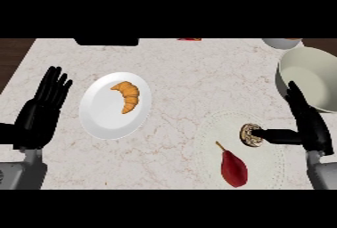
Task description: Pick the cupcake from the placemat and place it in the bowl
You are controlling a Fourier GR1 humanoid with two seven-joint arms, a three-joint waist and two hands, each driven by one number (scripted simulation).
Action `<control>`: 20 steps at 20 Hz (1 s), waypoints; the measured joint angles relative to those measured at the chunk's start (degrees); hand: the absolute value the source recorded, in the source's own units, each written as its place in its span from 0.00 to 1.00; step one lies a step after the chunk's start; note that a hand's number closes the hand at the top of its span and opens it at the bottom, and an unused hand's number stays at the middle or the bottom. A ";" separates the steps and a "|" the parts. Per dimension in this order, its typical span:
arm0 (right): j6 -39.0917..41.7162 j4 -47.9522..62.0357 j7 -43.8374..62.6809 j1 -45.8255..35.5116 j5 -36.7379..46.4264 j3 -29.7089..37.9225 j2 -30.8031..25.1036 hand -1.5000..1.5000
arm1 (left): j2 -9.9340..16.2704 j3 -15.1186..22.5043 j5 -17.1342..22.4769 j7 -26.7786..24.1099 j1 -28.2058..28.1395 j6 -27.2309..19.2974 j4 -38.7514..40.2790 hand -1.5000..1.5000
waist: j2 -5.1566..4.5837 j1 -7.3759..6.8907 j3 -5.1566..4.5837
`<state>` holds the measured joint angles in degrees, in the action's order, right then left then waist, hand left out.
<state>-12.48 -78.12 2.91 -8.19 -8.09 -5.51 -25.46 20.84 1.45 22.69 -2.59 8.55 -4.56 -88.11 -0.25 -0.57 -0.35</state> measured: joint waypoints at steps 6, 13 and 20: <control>-3.99 11.61 -5.18 -5.90 6.85 2.48 -1.54 0.00 | -0.50 -1.21 2.24 1.20 0.04 2.23 -0.47 0.50 | 0.10 -0.20 0.24; 8.09 18.61 5.88 -16.10 13.69 -3.10 -11.35 0.00 | -0.99 -1.11 2.44 1.39 -0.19 3.26 -0.61 0.50 | 0.06 -1.21 0.20; 35.23 21.01 19.32 -22.83 14.27 -13.71 -16.70 0.00 | -1.61 -0.29 1.95 2.35 1.43 2.73 -0.72 0.50 | -0.12 -2.29 0.07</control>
<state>22.75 -57.11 22.23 -31.02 6.18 -19.21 -42.15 19.23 1.15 24.64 -0.24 9.98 -1.82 -88.83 -0.37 -2.86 -0.28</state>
